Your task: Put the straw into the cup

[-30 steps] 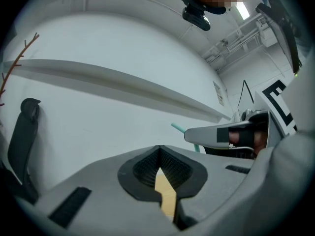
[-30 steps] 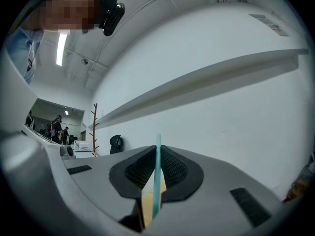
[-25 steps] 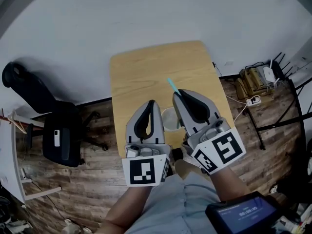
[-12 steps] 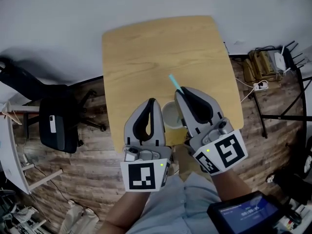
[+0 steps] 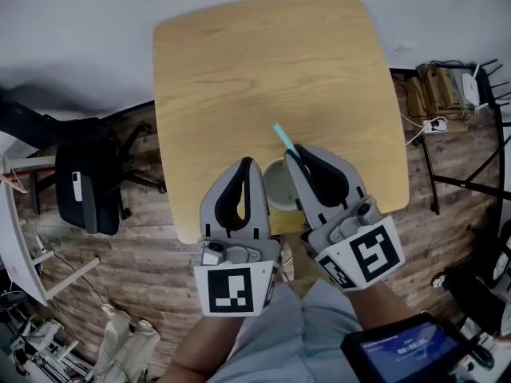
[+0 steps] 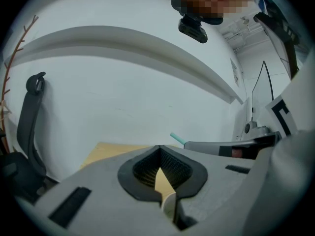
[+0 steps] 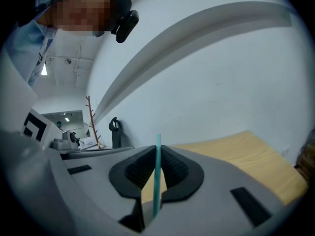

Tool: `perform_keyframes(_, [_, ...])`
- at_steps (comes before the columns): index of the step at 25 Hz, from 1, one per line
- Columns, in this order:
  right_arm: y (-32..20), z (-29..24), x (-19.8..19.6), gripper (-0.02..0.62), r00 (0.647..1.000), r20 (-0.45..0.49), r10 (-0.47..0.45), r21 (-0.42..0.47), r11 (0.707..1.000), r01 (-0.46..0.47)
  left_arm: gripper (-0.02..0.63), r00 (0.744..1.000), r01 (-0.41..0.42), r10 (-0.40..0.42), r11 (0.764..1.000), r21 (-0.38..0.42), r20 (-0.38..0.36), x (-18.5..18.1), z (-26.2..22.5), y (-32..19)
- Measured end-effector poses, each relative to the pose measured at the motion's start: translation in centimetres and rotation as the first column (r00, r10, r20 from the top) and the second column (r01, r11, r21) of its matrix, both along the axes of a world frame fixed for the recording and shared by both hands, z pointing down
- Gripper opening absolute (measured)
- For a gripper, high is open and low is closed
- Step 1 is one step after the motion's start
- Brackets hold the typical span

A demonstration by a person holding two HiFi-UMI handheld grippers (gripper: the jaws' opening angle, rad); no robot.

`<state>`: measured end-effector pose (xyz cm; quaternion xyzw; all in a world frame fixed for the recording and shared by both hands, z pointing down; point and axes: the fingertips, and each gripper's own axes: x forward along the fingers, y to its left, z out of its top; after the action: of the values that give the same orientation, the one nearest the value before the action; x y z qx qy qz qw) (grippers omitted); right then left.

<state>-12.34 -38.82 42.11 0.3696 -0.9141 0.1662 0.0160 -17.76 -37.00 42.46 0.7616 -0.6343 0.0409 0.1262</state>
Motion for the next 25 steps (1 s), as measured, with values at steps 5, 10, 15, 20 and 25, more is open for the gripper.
perform_keyframes(5, [0.0, 1.5, -0.1, 0.028, 1.0, -0.021, -0.006, -0.026, 1.0, 0.005, -0.002, 1.0, 0.011, -0.011, 1.0, -0.019, -0.009, -0.3, 1.2, -0.2])
perform_keyframes(10, [0.2, 2.2, -0.4, 0.029, 0.999, -0.038, -0.015, -0.021, 1.0, 0.014, -0.002, 1.0, 0.011, -0.011, 0.999, -0.035, -0.011, -0.4, 1.9, -0.1])
perform_keyframes(15, [-0.2, 2.9, 0.0, 0.038, 0.998, -0.07, -0.001, -0.032, 0.999, -0.001, -0.002, 1.0, 0.016, -0.016, 0.999, -0.037, -0.008, -0.3, 2.0, -0.1])
perform_keyframes(20, [-0.4, 2.9, 0.5, 0.06, 0.996, -0.084, 0.006, -0.037, 0.999, -0.009, -0.002, 1.0, 0.02, -0.02, 0.999, -0.036, -0.007, -0.3, 1.8, -0.3])
perform_keyframes(25, [-0.5, 1.5, 0.7, 0.06, 0.998, -0.068, 0.012, -0.016, 1.0, -0.013, -0.002, 1.0, 0.02, -0.02, 1.0, -0.01, -0.011, 0.0, 0.5, -0.3])
